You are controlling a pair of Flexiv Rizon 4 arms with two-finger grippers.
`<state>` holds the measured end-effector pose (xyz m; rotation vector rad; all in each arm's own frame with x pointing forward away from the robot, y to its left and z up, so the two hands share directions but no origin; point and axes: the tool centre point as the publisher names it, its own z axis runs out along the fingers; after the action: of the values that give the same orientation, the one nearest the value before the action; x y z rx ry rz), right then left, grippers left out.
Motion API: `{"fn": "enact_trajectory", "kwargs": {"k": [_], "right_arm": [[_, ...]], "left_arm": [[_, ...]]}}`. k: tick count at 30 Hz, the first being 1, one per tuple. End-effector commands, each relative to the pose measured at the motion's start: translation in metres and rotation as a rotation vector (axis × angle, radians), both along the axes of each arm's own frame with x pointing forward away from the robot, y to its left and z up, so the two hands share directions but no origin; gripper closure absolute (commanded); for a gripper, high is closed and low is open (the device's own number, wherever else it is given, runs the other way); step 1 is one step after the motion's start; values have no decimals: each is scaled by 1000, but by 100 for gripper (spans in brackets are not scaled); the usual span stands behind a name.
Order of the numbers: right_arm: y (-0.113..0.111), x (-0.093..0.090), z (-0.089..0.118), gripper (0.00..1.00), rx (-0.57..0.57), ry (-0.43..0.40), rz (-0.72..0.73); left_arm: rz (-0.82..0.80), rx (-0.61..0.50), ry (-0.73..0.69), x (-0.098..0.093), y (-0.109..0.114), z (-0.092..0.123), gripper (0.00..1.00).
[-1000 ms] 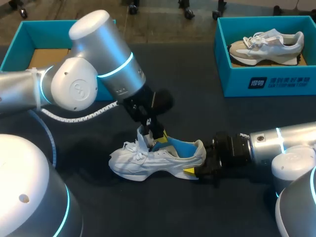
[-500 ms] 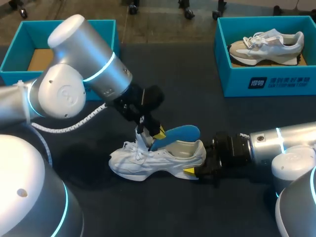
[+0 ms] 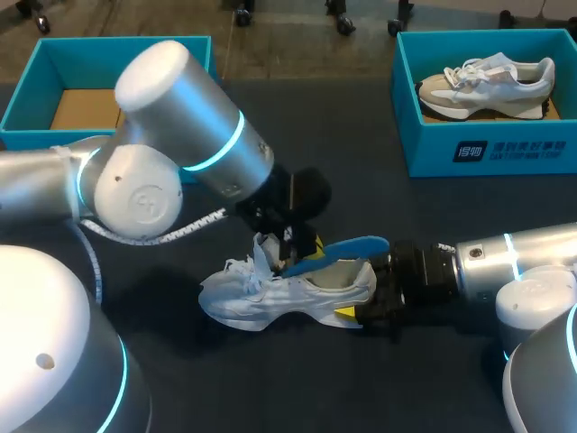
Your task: Take the shoe out of the shoebox, open the shoe tongue, remove and reinsert the insole, then place the shoe into the shoebox
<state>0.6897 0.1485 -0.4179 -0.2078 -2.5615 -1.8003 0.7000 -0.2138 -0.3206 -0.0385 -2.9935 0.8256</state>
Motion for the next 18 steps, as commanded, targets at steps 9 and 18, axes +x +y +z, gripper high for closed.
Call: {"fn": "enact_trajectory", "kwargs": {"k": [9,18], "right_arm": [[2,0,-2,100,-2,0,-1],[2,0,-2,100,-2,0,-1]], "left_arm": [[-50,29,-38,-10,-13,13,24],[-18,-19,-145,-14,-13,28,12]]}}
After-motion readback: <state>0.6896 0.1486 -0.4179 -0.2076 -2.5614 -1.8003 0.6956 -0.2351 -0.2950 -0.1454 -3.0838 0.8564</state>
